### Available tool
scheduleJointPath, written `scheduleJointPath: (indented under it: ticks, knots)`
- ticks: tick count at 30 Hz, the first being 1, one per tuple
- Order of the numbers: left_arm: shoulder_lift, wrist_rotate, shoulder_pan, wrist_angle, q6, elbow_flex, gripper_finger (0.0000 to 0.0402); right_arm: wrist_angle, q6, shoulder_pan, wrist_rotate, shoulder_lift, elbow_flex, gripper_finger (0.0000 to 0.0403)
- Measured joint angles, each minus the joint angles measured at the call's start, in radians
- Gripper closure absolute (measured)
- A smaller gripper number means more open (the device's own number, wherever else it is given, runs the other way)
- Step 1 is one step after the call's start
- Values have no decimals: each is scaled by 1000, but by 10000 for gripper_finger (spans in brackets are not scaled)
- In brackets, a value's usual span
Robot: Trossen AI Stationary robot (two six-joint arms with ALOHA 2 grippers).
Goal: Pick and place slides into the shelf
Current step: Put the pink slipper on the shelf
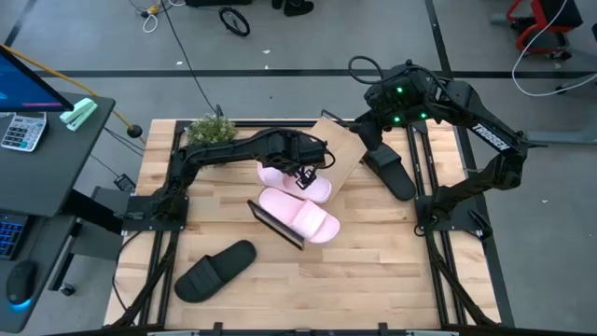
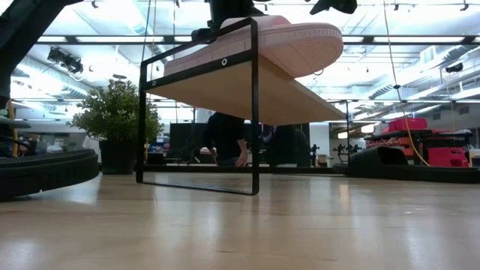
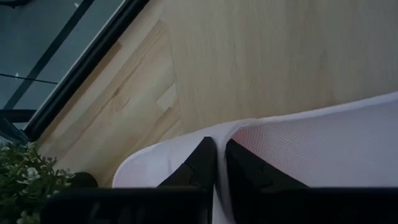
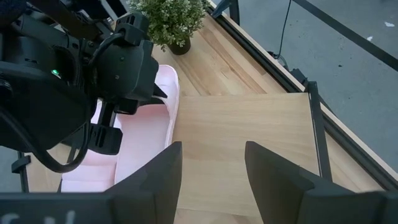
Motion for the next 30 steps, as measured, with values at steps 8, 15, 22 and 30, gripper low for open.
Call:
scheduleJointPath:
  ticks: [8,15,22,30]
  knots:
    - [0,10,-5,19,-2,0,362,0,-1,0,0,0,0,222]
    - [0,43,-6,46,-2,0,334,0,-2,0,0,0,0,222]
    - [0,65,-6,50,-7,0,301,0,-5,0,0,0,0,222]
    - [0,68,-6,53,-3,0,266,0,-6,0,0,0,0,222]
